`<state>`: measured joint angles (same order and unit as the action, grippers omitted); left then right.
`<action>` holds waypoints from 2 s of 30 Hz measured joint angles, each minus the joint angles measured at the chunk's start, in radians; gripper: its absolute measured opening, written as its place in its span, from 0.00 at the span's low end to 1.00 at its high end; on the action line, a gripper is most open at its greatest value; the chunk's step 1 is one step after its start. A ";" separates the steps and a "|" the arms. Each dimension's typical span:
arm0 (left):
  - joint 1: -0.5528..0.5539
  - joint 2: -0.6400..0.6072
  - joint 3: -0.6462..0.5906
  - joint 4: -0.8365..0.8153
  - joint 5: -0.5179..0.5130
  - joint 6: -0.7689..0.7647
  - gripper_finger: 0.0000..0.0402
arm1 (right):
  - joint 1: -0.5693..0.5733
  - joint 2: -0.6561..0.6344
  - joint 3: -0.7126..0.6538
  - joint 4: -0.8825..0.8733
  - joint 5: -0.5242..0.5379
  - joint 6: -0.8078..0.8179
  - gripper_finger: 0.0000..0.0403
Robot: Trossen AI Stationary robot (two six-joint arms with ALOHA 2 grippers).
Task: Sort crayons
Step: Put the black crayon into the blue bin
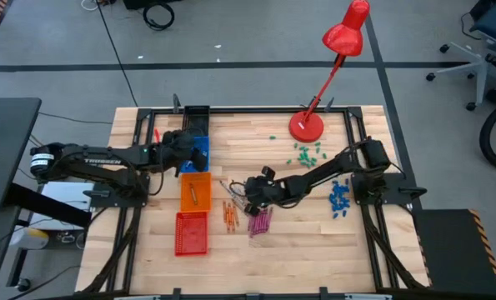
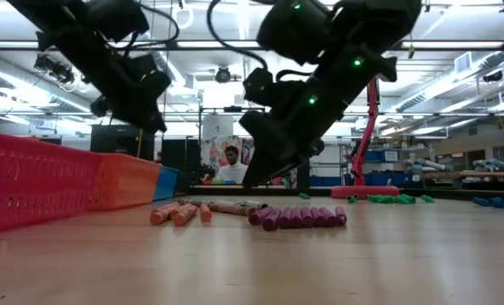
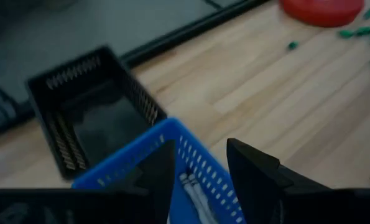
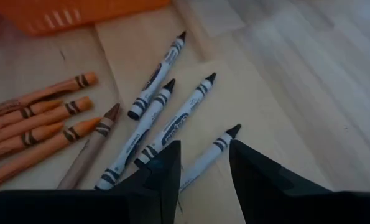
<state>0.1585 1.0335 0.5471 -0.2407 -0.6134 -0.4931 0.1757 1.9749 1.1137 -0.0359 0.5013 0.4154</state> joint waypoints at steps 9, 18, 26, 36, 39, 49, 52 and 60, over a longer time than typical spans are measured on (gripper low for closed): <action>-0.096 -0.016 0.057 -0.020 -0.023 0.038 0.39 | 0.002 0.020 0.017 -0.099 -0.045 0.128 0.35; -0.108 -0.016 0.057 -0.021 -0.022 0.063 0.39 | 0.001 0.016 0.021 -0.188 -0.123 0.165 0.35; -0.130 -0.016 0.057 -0.020 -0.019 0.061 0.39 | -0.012 0.008 0.022 -0.256 -0.236 0.155 0.33; -0.130 -0.016 0.057 -0.020 -0.018 0.061 0.39 | -0.021 0.009 0.021 -0.261 -0.293 0.131 0.18; -0.130 -0.016 0.057 -0.020 -0.018 0.061 0.39 | -0.025 0.010 0.021 -0.261 -0.311 0.130 0.10; -0.130 -0.012 0.051 -0.003 0.009 0.087 0.39 | -0.026 -0.035 0.011 -0.278 -0.263 0.093 0.07; -0.130 -0.012 0.051 0.012 0.009 0.091 0.39 | -0.026 -0.063 0.008 -0.307 -0.245 0.070 0.08; -0.149 -0.012 0.046 0.055 0.009 0.115 0.39 | -0.014 -0.126 0.010 -0.311 -0.124 0.038 0.09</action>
<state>0.0098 1.0214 0.5928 -0.1858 -0.6048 -0.3783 0.1616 1.8494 1.1240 -0.3467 0.3772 0.4534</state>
